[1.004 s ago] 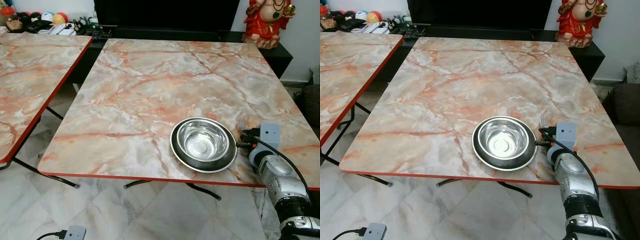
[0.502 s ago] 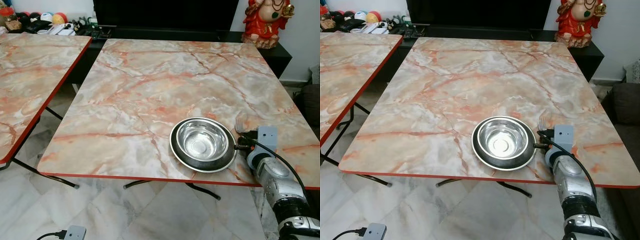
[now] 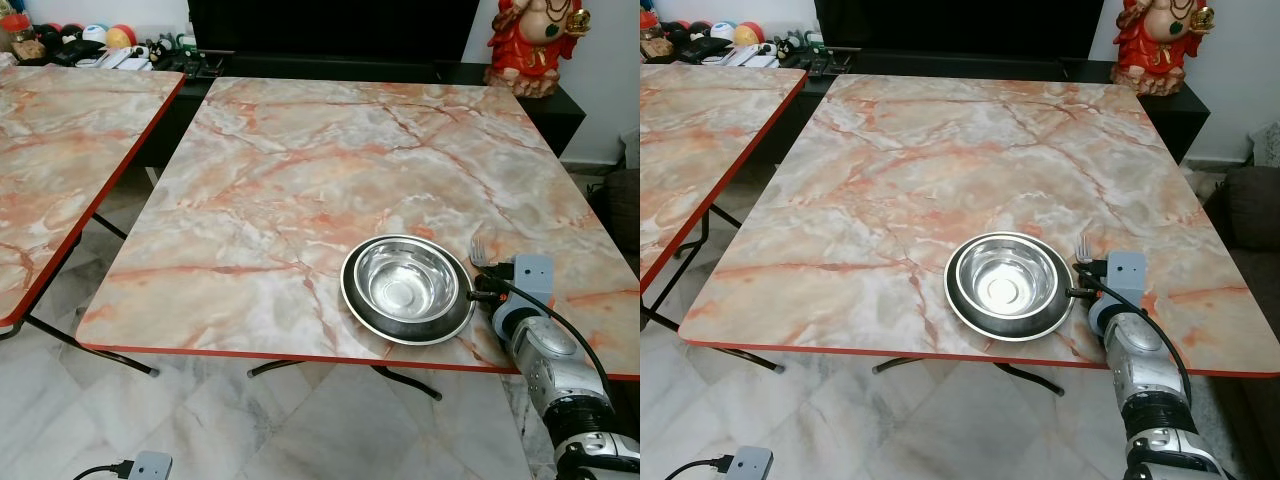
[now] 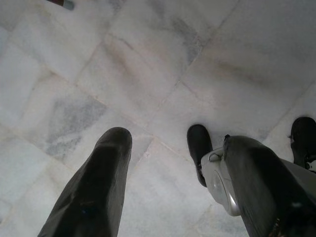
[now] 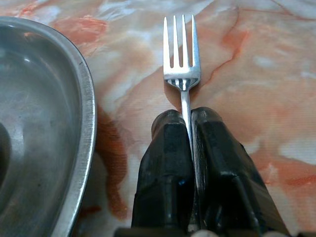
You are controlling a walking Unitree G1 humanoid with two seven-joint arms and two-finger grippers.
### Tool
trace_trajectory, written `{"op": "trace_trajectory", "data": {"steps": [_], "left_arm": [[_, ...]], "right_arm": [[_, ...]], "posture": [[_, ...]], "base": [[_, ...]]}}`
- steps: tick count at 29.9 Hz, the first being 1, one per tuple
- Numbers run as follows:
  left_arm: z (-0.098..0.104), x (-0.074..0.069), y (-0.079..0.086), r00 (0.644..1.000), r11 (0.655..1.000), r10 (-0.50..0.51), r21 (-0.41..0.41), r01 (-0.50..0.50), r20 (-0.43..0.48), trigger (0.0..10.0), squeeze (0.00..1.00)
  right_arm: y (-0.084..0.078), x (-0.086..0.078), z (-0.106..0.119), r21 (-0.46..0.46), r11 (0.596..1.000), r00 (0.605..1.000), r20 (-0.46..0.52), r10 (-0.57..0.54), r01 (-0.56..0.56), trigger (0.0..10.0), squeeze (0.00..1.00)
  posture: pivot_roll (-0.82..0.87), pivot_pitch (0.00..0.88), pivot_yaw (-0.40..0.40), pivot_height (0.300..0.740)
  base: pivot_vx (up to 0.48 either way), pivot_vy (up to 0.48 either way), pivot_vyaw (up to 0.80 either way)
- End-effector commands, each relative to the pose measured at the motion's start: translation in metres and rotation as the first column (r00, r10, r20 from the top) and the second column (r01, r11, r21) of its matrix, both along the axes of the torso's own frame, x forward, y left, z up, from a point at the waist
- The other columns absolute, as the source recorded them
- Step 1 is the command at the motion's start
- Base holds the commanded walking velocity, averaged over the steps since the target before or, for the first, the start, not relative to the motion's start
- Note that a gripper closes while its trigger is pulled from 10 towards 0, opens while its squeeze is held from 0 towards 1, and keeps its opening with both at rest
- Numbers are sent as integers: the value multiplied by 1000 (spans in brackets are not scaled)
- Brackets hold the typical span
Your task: Setting the table
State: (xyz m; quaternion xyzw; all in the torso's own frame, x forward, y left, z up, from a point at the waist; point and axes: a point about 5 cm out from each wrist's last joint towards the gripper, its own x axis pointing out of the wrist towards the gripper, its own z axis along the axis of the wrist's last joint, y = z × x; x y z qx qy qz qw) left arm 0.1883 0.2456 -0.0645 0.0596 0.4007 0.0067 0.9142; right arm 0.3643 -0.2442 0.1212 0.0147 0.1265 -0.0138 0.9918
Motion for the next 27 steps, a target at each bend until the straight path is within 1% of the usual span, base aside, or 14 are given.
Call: {"op": "trace_trajectory", "data": {"steps": [1,4,6,8,9,12,15,16,18,19,22,23,24,27], "left_arm": [[-6,-13,4,999,1000,14,7,-14,-51,10000,0],[-6,-13,4,999,1000,13,7,-13,-51,10000,0],[-6,-13,4,999,1000,13,7,-13,-51,10000,0],[-6,-13,4,999,1000,13,7,-13,-50,10000,0],[-6,-12,4,999,1000,13,7,-12,-50,10000,0],[-6,-12,4,999,1000,14,7,-13,-49,10000,0],[-6,-12,4,999,1000,14,8,-14,-49,10000,0],[-6,-12,4,999,1000,14,9,-13,-49,10000,0],[-6,-12,3,999,1000,13,9,-12,-49,10000,0],[-6,-12,3,999,1000,13,9,-13,-50,10000,0],[-6,-12,3,999,1000,13,8,-13,-50,10000,0],[-6,-12,3,999,1000,13,8,-13,-50,10000,0],[-6,-12,3,999,1000,13,8,-13,-50,10000,0],[-6,-12,4,999,1000,14,9,-13,-50,10000,0]], "right_arm": [[2,2,0,11,1000,1000,1,3,-3,10000,67],[2,2,0,12,1000,1000,0,3,-3,10000,141],[2,2,-1,12,1000,1000,0,3,-3,10000,141],[3,2,-1,12,1000,1000,-1,4,-4,10000,122],[2,2,-1,11,1000,1000,-1,3,-3,10000,59],[2,2,-1,7,1000,1000,-1,-1,1,10000,27],[2,2,-1,6,1000,1000,0,-1,1,10000,35],[2,2,0,8,1000,1000,0,0,0,10000,106],[2,2,0,9,1000,1000,0,2,-2,10000,137],[2,2,-1,9,1000,1000,0,3,-3,10000,573],[3,2,-1,8,1000,1000,-3,5,-5,10000,576],[3,2,-2,6,1000,1000,-5,5,-5,10000,533],[3,2,-2,2,1000,1000,-8,5,-5,10000,16],[2,2,-2,-3,1000,1000,-10,3,-3,10000,0]], "posture": [[-24,172,4,740],[-23,173,4,740],[-23,173,4,740],[-22,173,4,740],[-24,171,4,740],[-24,171,4,740],[-24,171,4,740],[-23,170,2,740],[-23,170,2,740],[-22,171,2,740],[-22,171,2,740],[-22,171,2,740],[-22,171,2,740],[-23,172,3,740]], "base": [[0,0,0],[0,0,0],[0,0,0],[0,0,0],[0,0,0],[0,0,0],[0,0,0],[0,0,0],[0,0,0],[0,0,0],[0,0,0],[0,0,0],[0,0,0],[0,0,0]]}}
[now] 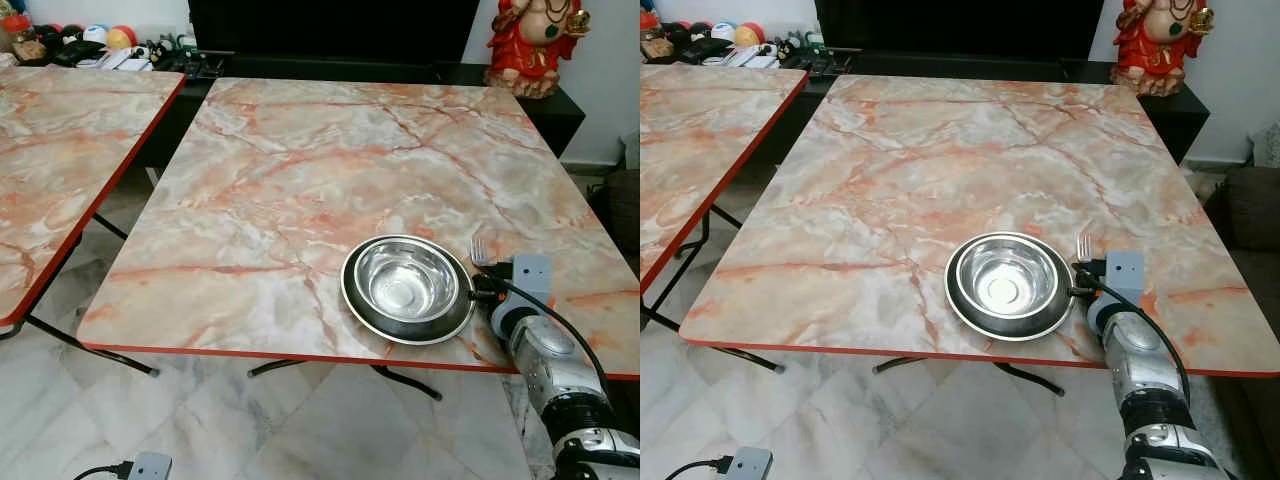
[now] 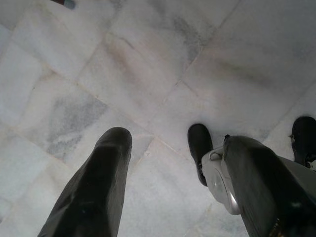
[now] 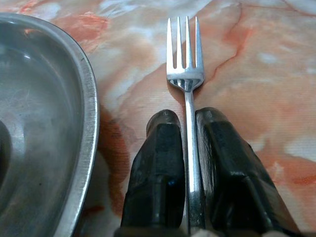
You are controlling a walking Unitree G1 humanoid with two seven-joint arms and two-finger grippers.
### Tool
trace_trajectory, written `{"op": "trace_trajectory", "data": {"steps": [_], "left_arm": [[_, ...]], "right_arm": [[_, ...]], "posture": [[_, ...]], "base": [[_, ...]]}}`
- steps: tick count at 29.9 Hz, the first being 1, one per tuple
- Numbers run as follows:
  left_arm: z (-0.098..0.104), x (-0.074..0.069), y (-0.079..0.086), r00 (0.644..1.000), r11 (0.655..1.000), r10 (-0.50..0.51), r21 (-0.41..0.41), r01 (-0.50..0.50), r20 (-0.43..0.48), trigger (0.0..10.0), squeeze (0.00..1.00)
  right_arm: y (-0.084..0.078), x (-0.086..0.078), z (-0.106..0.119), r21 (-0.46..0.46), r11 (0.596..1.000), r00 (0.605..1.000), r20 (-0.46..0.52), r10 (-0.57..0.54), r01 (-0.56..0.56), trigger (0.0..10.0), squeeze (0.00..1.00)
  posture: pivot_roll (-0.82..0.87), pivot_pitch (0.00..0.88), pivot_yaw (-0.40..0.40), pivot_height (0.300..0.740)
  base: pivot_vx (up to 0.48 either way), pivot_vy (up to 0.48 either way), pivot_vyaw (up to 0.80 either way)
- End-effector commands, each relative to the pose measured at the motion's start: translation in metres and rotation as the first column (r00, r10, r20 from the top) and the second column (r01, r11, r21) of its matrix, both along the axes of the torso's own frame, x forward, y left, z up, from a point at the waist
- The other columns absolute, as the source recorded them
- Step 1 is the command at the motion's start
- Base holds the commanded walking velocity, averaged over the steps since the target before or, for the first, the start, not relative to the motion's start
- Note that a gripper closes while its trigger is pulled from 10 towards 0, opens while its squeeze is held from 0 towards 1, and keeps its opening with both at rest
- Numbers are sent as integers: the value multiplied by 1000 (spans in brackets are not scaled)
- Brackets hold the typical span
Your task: Setting the table
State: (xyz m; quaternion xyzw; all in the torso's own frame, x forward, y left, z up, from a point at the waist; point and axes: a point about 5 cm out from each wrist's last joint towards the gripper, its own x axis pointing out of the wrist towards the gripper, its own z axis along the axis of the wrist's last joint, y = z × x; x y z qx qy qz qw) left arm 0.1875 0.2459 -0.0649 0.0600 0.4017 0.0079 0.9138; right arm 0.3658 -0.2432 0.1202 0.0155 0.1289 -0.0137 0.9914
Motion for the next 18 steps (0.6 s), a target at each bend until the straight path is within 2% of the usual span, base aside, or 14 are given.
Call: {"op": "trace_trajectory", "data": {"steps": [1,18], "left_arm": [[-5,-11,3,999,1000,12,7,-11,-48,10000,0],[-5,-10,3,999,1000,-2,9,3,-50,10000,0]], "right_arm": [[1,0,-1,-4,1000,1000,-6,2,-2,10000,0],[0,1,1,-10,1000,1000,10,-3,3,10000,0]], "posture": [[-23,172,3,740],[-23,170,3,740]], "base": [[0,0,0],[0,0,0]]}}
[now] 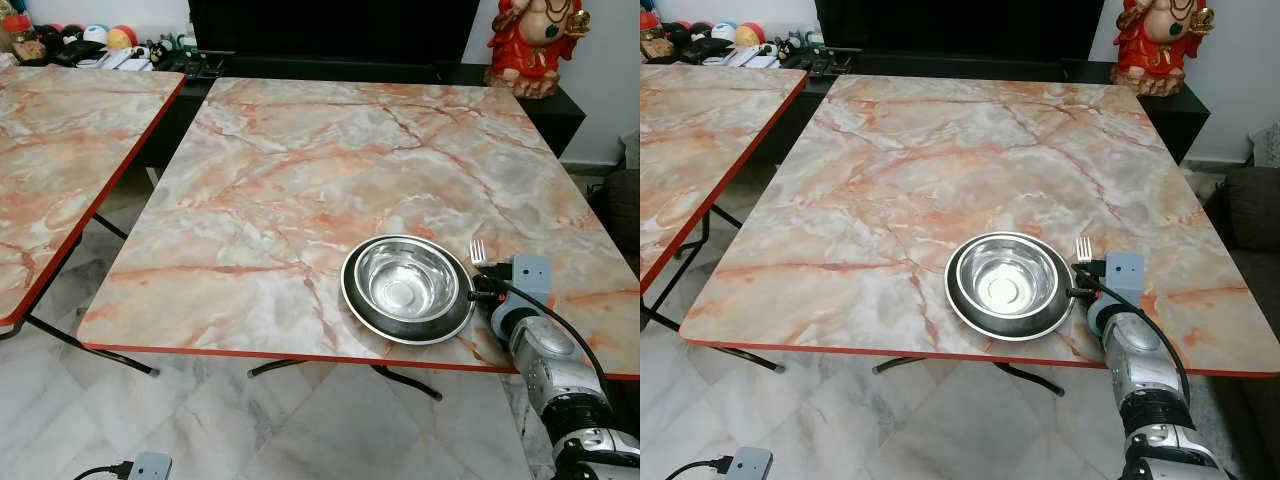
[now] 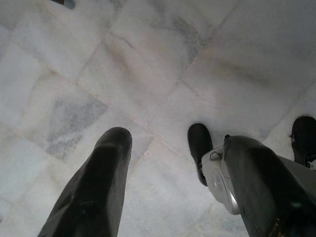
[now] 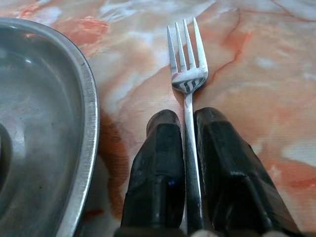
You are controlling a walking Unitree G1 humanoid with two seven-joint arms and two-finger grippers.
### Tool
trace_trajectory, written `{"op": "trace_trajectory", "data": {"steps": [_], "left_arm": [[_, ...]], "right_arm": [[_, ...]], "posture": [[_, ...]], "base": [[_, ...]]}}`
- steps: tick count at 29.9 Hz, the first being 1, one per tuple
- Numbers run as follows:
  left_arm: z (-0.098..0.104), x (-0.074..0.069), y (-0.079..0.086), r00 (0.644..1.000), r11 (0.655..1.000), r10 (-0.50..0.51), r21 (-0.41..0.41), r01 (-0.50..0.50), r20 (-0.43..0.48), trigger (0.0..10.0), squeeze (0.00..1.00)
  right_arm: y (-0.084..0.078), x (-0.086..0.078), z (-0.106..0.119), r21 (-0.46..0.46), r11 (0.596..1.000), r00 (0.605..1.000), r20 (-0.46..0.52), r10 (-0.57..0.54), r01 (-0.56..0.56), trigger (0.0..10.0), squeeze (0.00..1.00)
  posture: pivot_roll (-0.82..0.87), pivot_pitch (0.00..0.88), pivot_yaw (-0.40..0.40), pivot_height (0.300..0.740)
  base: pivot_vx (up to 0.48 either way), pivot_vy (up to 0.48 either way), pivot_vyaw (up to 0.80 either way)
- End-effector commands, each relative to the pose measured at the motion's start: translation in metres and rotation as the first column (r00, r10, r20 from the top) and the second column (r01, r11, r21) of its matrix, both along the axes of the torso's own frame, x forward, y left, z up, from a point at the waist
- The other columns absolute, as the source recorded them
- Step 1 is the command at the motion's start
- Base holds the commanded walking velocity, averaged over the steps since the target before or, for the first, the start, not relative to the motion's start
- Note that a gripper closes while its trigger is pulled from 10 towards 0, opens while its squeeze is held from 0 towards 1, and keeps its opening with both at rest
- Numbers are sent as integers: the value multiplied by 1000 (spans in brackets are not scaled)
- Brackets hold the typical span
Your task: Setting the table
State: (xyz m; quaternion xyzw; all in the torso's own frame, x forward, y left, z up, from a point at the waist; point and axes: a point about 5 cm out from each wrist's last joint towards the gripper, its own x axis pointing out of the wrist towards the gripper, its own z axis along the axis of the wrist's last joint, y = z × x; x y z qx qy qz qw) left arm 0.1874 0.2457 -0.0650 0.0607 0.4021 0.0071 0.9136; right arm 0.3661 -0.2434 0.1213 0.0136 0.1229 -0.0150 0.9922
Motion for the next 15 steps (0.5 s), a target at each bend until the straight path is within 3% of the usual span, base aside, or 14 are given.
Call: {"op": "trace_trajectory", "data": {"steps": [1,10,15], "left_arm": [[-5,-10,2,999,1000,-5,10,5,-49,10000,0],[-6,-10,1,999,1000,-7,9,8,-48,10000,0],[-5,-10,1,999,1000,-7,11,7,-48,10000,0]], "right_arm": [[0,1,1,-14,1000,1000,-1,0,0,10000,0],[2,-2,-7,-60,998,999,-38,15,-17,10000,0],[-3,0,1,-68,997,1000,10,-24,24,10000,0]], "posture": [[-23,170,3,740],[-24,168,2,740],[-24,168,2,740]], "base": [[0,0,0],[0,0,0],[0,0,0]]}}
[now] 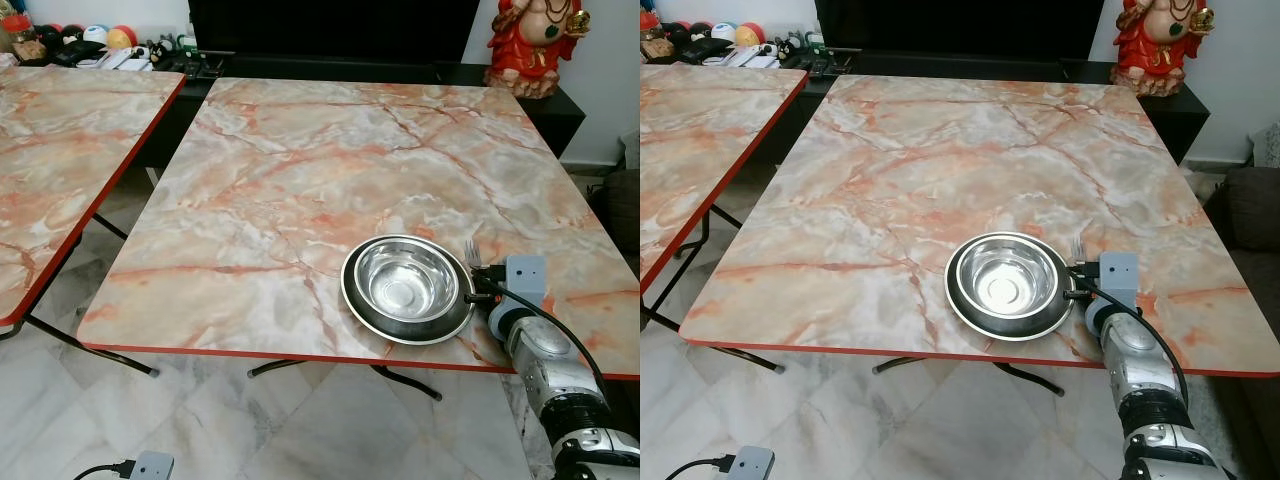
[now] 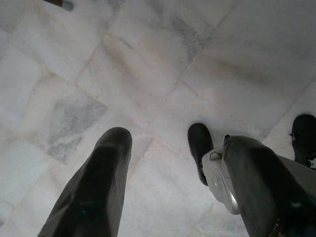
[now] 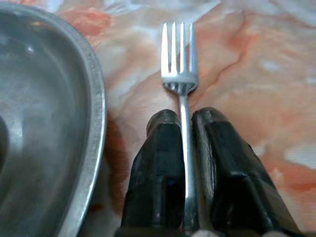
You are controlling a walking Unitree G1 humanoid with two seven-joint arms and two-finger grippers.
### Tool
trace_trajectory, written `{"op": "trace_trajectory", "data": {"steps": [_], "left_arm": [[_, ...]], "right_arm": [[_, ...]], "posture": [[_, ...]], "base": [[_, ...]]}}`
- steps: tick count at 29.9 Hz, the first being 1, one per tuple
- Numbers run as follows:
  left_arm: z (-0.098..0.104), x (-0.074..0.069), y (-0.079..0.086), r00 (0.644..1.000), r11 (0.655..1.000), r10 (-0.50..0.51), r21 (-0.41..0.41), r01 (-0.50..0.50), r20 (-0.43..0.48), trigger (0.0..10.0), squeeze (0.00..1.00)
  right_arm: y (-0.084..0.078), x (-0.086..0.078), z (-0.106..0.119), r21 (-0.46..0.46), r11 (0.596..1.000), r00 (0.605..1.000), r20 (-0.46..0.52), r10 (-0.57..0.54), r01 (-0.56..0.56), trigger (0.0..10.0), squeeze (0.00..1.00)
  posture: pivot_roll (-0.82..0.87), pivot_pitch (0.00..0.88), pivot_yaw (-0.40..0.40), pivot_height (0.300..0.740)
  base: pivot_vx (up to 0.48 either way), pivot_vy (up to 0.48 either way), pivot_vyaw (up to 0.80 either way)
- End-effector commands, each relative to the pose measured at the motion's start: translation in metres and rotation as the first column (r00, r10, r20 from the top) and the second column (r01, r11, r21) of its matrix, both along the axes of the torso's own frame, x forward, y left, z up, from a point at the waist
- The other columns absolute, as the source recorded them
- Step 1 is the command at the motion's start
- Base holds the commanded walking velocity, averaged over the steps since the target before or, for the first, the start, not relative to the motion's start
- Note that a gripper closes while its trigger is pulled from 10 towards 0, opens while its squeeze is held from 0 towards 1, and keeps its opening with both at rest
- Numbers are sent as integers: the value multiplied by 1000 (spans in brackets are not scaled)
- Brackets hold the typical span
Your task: Setting the table
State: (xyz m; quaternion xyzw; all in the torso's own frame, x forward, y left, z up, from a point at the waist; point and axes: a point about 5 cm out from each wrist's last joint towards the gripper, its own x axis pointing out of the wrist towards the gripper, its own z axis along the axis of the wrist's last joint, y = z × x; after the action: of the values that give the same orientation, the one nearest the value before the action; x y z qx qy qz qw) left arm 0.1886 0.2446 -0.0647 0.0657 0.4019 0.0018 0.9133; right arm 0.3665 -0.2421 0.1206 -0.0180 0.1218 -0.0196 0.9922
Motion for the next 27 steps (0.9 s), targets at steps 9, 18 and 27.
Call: {"op": "trace_trajectory", "data": {"steps": [9,18,27], "left_arm": [[-6,-11,2,999,1000,4,6,-4,-46,10000,0],[-5,-11,2,999,1000,5,7,-4,-46,10000,0],[-6,-13,4,999,1000,8,10,-8,-48,10000,0]], "right_arm": [[-7,2,11,5,999,997,66,-45,45,10000,0],[-6,5,24,21,999,987,156,-41,38,10000,0],[-10,4,67,5,996,908,411,-83,89,10000,0]], "posture": [[-24,169,4,740],[-24,169,4,740],[-22,151,9,740]], "base": [[0,0,0],[0,0,0],[0,0,0]]}}
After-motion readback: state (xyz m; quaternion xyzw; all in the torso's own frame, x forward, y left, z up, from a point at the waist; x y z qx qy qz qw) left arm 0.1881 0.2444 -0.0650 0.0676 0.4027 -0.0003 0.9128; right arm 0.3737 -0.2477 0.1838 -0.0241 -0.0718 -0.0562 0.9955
